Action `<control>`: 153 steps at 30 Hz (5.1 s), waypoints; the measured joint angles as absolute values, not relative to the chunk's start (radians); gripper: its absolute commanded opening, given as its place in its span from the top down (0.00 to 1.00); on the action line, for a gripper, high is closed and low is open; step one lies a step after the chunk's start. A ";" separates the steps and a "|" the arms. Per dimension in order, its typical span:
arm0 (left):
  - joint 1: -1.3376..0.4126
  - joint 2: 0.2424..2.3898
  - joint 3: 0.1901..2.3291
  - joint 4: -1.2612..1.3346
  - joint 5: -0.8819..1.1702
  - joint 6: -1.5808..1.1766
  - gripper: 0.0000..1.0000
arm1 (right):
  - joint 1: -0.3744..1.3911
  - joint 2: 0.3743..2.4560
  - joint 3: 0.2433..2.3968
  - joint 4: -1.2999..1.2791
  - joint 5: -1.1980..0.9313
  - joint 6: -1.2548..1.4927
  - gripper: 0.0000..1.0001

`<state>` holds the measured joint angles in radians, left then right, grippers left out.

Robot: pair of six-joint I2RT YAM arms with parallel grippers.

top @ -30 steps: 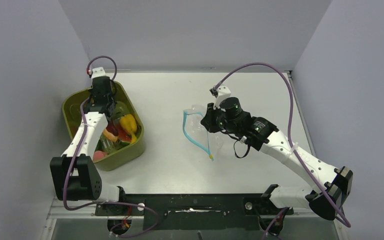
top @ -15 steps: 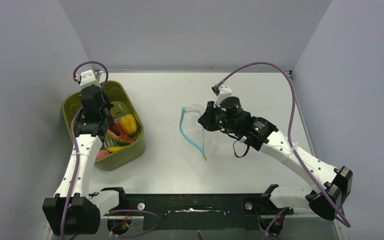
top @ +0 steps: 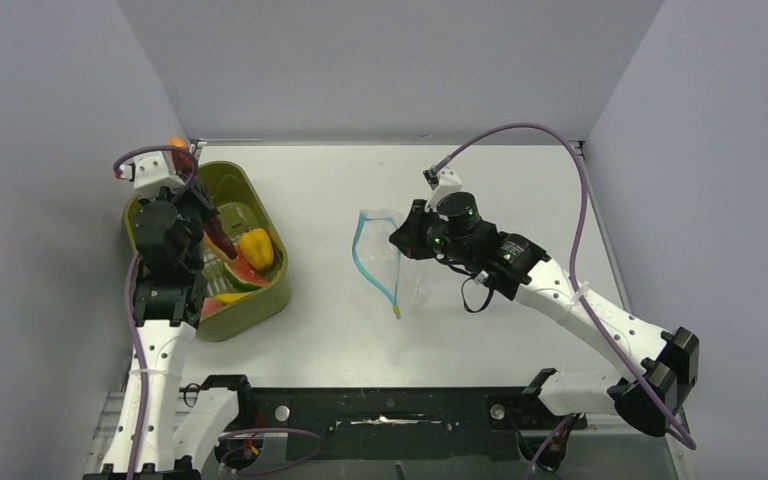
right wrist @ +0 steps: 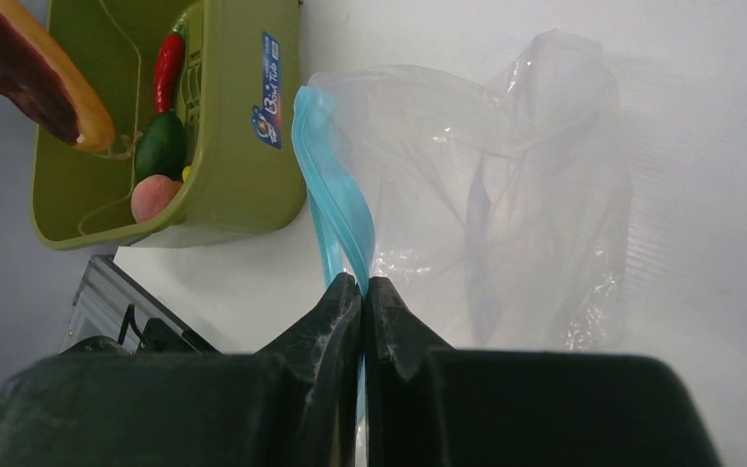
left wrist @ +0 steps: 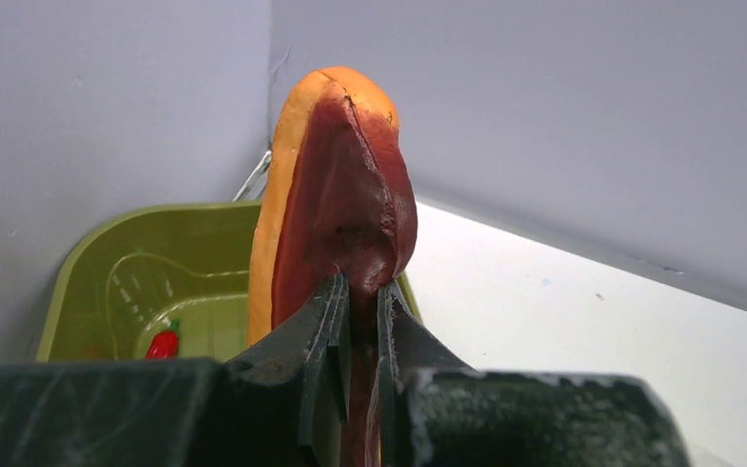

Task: Place the food in the zip-top bag and seal the zipper
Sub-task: Place the fake food in the zipper food storage bag.

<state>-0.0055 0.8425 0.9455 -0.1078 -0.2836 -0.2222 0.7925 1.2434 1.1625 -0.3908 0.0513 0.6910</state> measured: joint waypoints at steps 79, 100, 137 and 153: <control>-0.171 0.781 0.485 0.904 0.367 -0.653 1.00 | 0.773 1.497 1.230 0.173 -0.352 1.291 1.00; -0.240 0.739 0.399 1.117 0.196 -0.869 1.00 | 0.766 1.497 1.243 0.303 -0.395 1.346 1.00; -0.337 0.731 0.300 1.189 -0.021 -1.001 1.00 | 0.732 1.547 1.119 0.600 -0.439 1.494 1.00; -0.400 0.825 0.269 1.140 0.022 -0.877 0.58 | 0.724 1.549 1.216 0.669 -0.481 1.507 1.00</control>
<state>-0.4004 0.8253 0.2691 1.1400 0.0216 -0.8772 0.7238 1.5490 1.2156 0.6685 -0.4812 1.5074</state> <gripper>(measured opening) 0.253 0.033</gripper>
